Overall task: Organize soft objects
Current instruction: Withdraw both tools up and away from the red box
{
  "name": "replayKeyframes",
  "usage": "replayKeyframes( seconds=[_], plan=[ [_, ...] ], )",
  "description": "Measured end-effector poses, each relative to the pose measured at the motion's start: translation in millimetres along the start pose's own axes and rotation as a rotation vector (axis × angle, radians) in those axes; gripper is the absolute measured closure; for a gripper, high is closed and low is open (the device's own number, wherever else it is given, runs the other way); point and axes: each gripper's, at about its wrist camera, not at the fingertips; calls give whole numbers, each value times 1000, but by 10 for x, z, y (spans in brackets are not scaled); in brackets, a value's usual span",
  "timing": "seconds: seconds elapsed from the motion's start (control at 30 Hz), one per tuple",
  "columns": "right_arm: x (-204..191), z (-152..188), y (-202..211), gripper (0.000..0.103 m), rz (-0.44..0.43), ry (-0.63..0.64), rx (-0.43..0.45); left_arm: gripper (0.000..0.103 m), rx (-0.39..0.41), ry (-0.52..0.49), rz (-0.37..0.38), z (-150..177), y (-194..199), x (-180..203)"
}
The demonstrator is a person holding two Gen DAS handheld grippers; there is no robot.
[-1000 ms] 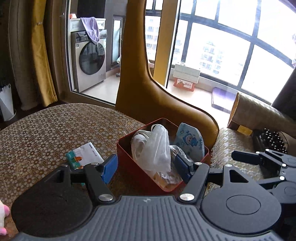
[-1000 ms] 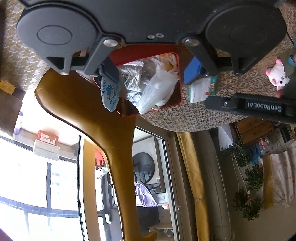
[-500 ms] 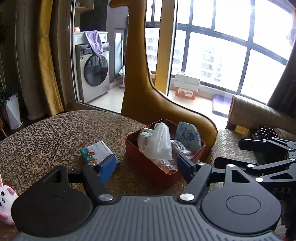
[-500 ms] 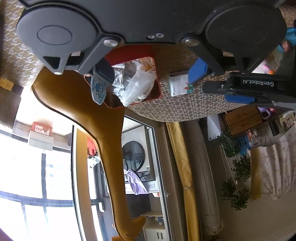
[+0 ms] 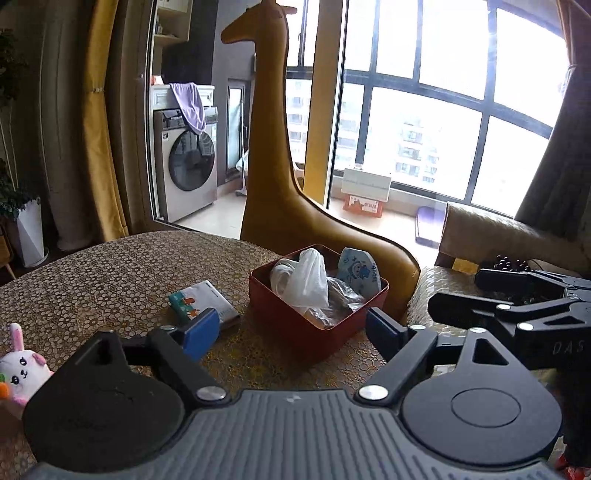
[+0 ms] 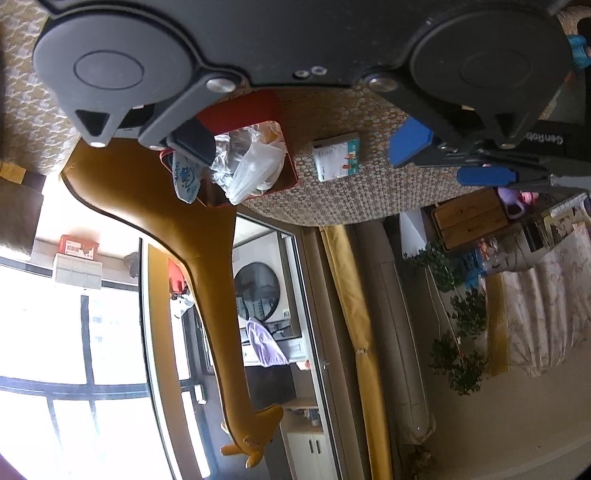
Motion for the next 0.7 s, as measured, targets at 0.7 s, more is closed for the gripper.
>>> replayKeyframes(
  seconds=[0.7],
  plan=[
    [-168, 244, 368, 0, 12, -2, 65, 1, 91, 34, -60, 327, 549, 61]
  ],
)
Point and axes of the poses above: each gripper's, at about its wrist camera, not at the fingertips, and y roughly against the way its jaws point, x to its right, z to its underside, and after that the axes turned 3 degrees about -x, right-handed
